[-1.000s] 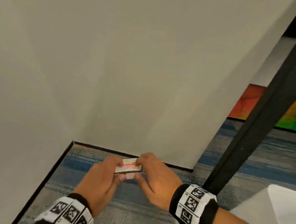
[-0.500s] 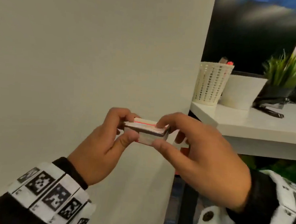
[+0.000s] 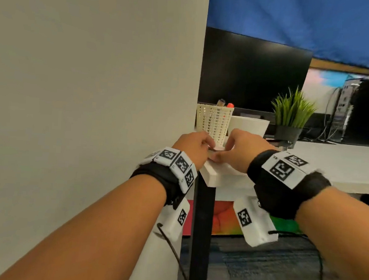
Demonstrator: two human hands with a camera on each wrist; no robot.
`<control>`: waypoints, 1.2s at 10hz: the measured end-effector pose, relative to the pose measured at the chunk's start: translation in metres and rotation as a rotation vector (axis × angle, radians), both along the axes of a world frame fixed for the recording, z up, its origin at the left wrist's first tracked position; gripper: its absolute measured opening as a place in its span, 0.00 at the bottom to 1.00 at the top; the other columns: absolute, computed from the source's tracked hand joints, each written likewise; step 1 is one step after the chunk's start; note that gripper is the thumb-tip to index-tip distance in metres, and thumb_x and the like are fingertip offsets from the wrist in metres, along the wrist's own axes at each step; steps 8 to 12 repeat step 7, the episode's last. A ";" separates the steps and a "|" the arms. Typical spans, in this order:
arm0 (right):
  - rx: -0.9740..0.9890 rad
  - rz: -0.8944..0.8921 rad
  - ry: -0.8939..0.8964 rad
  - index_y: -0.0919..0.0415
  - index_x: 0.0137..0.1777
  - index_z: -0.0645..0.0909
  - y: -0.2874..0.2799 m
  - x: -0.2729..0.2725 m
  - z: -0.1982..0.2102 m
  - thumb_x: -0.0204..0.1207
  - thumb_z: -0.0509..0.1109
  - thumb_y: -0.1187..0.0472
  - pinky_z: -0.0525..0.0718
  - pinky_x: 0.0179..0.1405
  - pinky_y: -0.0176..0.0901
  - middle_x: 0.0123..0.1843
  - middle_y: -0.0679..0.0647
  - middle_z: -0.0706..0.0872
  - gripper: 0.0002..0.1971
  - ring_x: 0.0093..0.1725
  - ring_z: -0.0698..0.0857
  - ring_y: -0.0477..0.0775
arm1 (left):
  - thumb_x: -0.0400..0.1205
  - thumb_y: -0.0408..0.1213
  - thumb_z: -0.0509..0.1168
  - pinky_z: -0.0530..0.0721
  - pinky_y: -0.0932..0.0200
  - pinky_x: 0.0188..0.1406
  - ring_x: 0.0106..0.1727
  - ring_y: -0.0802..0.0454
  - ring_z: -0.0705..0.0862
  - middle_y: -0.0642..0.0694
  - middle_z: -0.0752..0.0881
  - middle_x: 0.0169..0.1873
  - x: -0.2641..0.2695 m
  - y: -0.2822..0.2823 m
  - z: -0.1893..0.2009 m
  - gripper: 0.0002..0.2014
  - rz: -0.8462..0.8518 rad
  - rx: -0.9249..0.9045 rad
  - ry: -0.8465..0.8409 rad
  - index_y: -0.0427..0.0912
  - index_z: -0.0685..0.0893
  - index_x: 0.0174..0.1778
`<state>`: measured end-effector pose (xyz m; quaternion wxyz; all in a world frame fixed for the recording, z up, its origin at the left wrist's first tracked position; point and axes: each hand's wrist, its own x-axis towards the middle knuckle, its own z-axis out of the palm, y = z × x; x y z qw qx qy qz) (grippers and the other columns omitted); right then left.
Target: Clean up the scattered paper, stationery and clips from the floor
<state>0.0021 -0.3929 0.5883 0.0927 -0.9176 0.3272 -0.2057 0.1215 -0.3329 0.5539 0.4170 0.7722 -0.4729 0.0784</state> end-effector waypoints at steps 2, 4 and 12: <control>-0.010 0.020 0.135 0.58 0.69 0.72 -0.008 0.005 0.005 0.77 0.67 0.46 0.74 0.48 0.40 0.63 0.56 0.82 0.24 0.60 0.81 0.55 | 0.81 0.27 0.54 0.69 0.65 0.61 0.71 0.47 0.75 0.45 0.77 0.71 -0.003 -0.004 -0.003 0.18 -0.025 0.078 0.063 0.48 0.82 0.59; 0.100 0.011 0.009 0.55 0.61 0.72 -0.019 0.008 -0.007 0.73 0.73 0.52 0.76 0.45 0.40 0.58 0.52 0.83 0.20 0.48 0.79 0.51 | 0.81 0.29 0.54 0.76 0.62 0.50 0.62 0.43 0.81 0.44 0.75 0.72 -0.011 0.000 -0.003 0.21 -0.019 0.124 0.059 0.51 0.73 0.68; 0.198 0.070 -0.182 0.51 0.70 0.61 -0.039 -0.019 -0.026 0.66 0.78 0.46 0.77 0.40 0.41 0.53 0.53 0.85 0.38 0.48 0.83 0.53 | 0.82 0.40 0.60 0.76 0.64 0.52 0.61 0.52 0.76 0.48 0.67 0.67 -0.021 0.011 -0.033 0.19 -0.077 -0.150 0.126 0.50 0.65 0.68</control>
